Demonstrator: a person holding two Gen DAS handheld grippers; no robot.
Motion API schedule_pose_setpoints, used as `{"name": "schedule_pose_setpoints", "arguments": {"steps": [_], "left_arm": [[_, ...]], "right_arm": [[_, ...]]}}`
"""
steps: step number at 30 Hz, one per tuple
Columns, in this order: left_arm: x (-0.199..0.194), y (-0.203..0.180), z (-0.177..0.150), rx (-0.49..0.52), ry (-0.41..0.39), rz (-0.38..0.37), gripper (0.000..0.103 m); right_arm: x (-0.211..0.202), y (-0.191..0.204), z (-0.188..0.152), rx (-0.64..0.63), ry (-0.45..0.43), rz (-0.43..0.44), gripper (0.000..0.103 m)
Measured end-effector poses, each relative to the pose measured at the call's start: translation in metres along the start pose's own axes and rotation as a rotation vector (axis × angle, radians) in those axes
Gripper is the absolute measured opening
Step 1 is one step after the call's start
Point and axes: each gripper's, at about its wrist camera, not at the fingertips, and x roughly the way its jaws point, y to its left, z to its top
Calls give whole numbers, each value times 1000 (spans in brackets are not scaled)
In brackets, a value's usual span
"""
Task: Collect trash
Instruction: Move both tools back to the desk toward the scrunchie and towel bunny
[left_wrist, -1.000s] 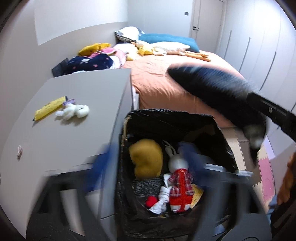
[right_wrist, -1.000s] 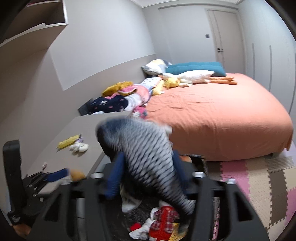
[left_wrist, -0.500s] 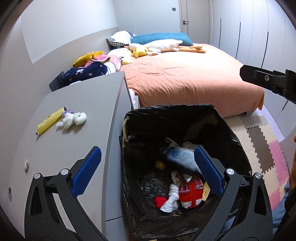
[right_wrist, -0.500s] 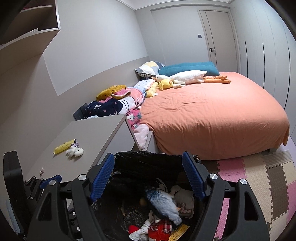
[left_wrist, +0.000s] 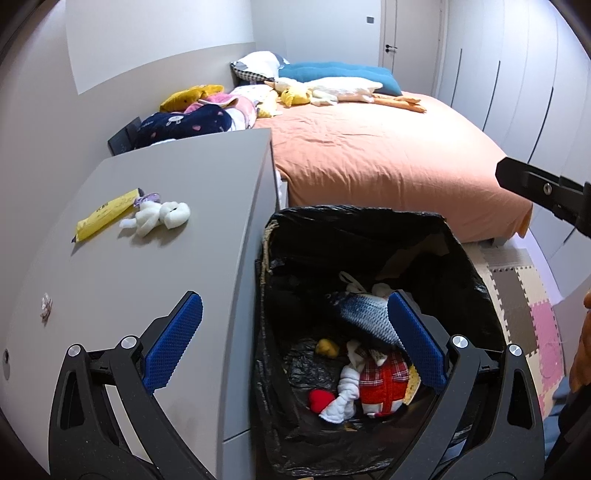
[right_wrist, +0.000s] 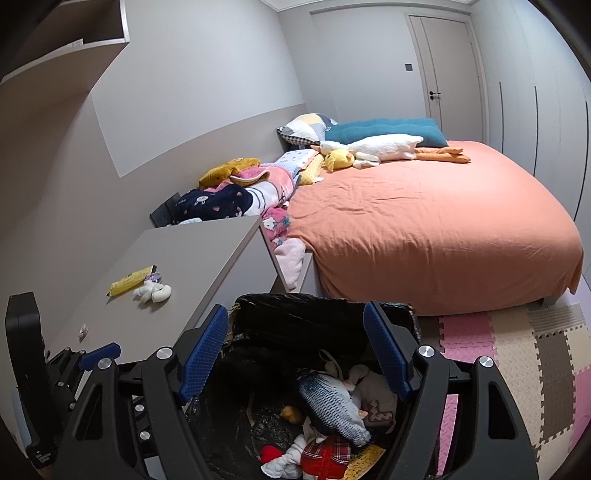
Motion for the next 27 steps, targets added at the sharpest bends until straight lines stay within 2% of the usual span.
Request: {"name": "schedule_pose_setpoints", "arguments": {"steps": [8,18,27], "left_arm": [[0,34,-1,-58,3,35,97],[-4,104,-9,-177,3,123,97],[-5,152,-16,-256,7,170,97]], "right_arm": [[20,29,1,-19,20,51,76],[49,83,1,-78,57,127,76],[76,126,-2,-142,107,174,76]]}}
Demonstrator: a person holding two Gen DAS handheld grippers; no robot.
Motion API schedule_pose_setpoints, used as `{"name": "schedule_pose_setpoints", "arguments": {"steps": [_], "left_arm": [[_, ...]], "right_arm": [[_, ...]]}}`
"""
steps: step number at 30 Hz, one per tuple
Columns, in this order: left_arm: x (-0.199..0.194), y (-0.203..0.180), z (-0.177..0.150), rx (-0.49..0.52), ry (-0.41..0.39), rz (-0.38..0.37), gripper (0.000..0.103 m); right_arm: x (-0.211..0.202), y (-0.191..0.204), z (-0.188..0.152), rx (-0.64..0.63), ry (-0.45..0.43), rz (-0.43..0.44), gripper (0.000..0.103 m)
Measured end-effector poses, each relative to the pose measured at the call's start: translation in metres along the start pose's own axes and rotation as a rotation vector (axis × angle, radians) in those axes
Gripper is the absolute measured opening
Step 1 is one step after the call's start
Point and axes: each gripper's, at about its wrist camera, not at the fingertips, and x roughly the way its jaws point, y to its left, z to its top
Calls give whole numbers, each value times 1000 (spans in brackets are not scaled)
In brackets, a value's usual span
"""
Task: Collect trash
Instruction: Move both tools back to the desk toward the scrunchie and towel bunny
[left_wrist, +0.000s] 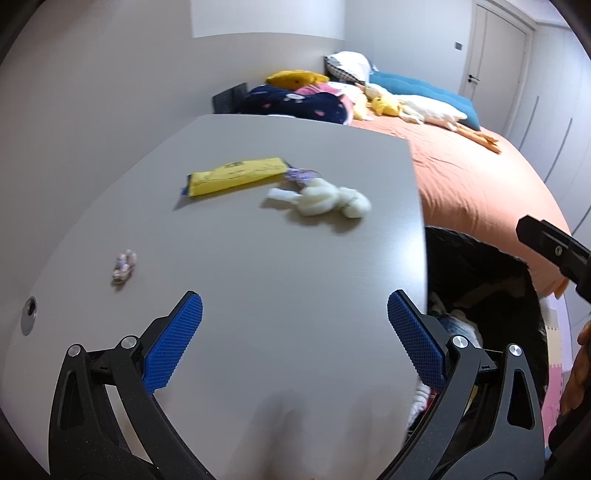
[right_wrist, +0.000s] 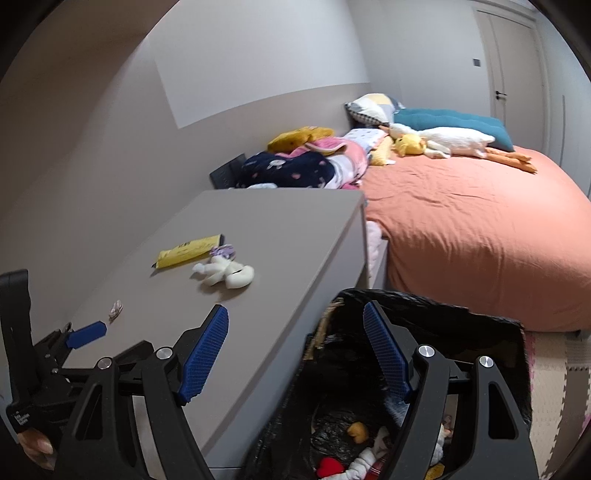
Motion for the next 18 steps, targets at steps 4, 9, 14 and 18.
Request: {"name": "schedule_pose_setpoints", "arguments": {"steps": [4,9,14,18], "left_arm": [[5,19,3,-32,5,20,97],[12,46,6,-81,4,61,97],[19,77,8,-144,10,89,97],[26,100,8,-194,12,120,96]], "right_arm": [[18,13,2,-30,33,17,76],[38,29,7,-71,64,32,76],[57,42,10,-94,90,46,76],[73,52,13,-109,108,55,76]]}}
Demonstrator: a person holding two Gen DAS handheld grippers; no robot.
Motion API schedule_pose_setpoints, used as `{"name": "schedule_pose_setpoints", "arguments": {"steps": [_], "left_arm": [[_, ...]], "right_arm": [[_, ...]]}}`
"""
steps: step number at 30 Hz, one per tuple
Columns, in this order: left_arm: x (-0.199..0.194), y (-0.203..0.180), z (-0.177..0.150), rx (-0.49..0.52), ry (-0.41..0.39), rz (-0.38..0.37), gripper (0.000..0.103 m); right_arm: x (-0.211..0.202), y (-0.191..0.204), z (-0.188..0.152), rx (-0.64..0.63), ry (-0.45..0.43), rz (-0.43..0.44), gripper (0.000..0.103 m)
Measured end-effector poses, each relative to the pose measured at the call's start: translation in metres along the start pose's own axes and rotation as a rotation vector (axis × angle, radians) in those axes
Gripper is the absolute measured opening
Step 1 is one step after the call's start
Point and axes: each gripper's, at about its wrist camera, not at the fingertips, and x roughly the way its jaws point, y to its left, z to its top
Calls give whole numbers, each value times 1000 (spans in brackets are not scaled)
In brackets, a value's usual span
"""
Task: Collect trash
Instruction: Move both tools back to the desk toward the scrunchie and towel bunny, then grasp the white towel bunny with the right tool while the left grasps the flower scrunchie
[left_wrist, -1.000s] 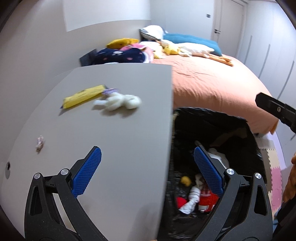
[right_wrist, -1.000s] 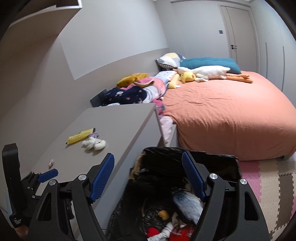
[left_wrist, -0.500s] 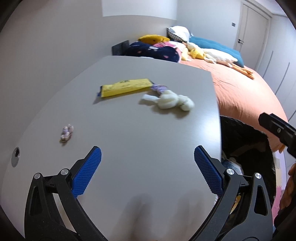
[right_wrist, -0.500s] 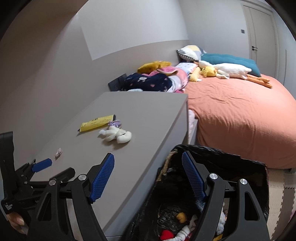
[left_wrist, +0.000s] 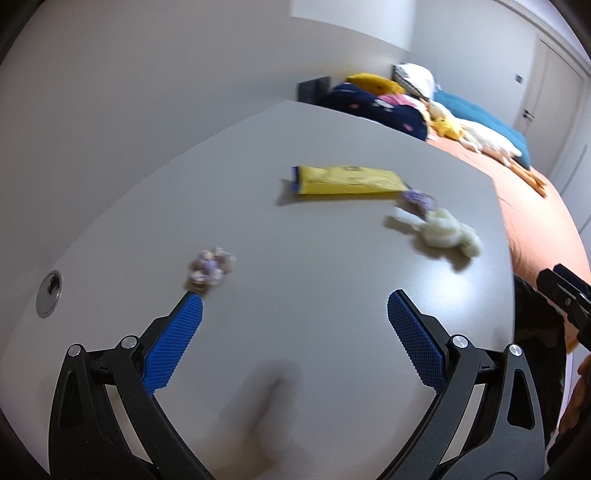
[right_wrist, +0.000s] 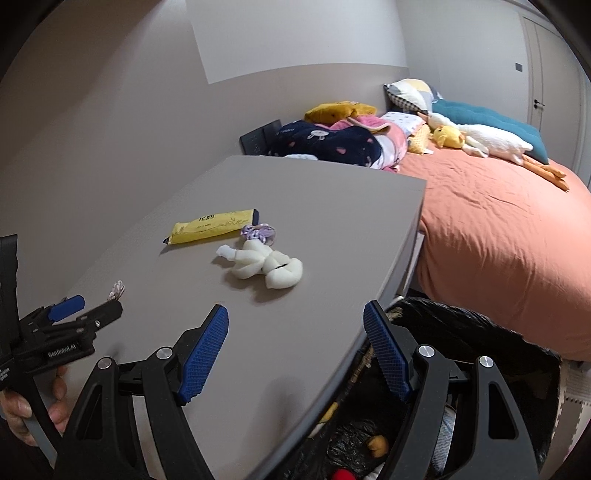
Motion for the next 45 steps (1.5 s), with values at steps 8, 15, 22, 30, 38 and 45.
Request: {"name": "schedule_pose_setpoints", "arguments": {"steps": [8,15,22,30,38,45], "left_arm": [[22,24,5,-15,41,29,78],[38,46,10,-57,61,51,64],[56,58,12,-60,92,62,50],[60,60,11,-47,95,44,46],[60,55,9,-13,86,61,34],[58,52,10,-11,76,75,26]], "right_arm": [[35,14,12,-44,37,31,76],[64,30,24,-135,79,45,76],[92,36,30,-181,122,25,76],[109,40,35,-213,150,6,76],[117,42,32,-234,177,0,60],[116,44,30,-285,181,-23,34]]}}
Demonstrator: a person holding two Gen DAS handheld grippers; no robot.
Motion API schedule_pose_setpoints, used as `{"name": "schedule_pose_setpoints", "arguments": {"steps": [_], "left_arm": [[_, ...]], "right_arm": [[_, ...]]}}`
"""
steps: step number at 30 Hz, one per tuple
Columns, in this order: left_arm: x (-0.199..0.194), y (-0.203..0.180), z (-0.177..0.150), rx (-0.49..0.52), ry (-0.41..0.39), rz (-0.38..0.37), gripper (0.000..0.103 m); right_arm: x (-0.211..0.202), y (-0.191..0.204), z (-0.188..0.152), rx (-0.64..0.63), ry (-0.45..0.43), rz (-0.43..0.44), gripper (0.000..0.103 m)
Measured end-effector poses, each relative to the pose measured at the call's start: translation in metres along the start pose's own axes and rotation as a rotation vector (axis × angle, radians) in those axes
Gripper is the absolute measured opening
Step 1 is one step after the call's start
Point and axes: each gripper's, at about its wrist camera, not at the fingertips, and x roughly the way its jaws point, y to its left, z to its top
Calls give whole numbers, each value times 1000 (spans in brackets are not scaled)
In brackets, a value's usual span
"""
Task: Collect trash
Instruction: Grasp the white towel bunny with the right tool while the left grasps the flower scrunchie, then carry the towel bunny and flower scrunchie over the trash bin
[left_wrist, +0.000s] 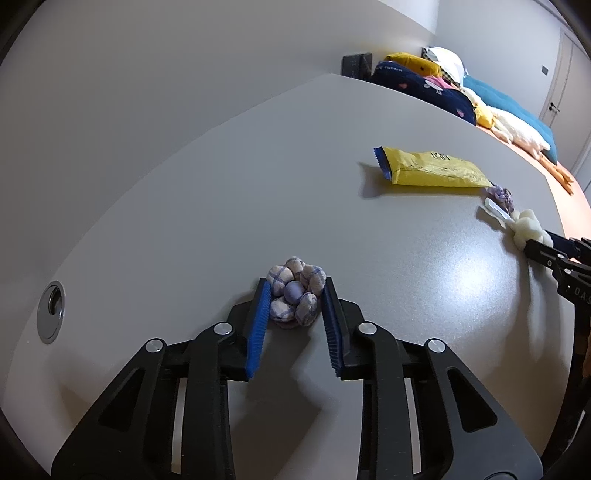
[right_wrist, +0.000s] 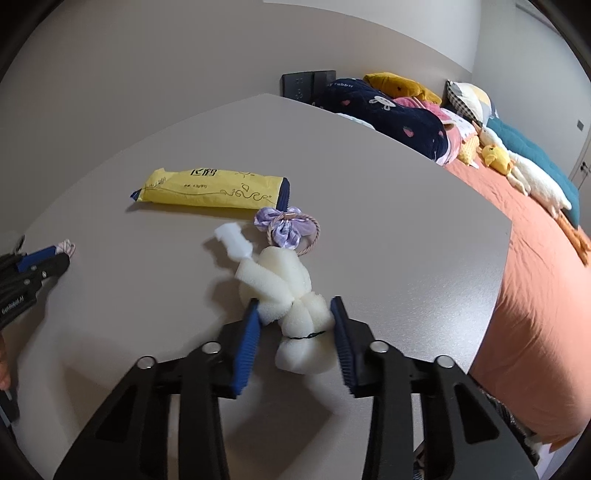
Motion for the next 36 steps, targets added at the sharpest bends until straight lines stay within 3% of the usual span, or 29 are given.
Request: {"name": "schedule_pose_setpoints", "arguments": {"steps": [3,9,36], "left_arm": [[-4,-1,0,3,-7,1,23],[-14,-1,4,-8,-31,-12,22],[-72,-66,-1,72,-96,-121,22]], "right_arm": [[-4,-6,-1,40,-11,33,28],[-27,-5,-6,83,-44,122,27],[-123,-18,-44,177,-168,82,31]]}}
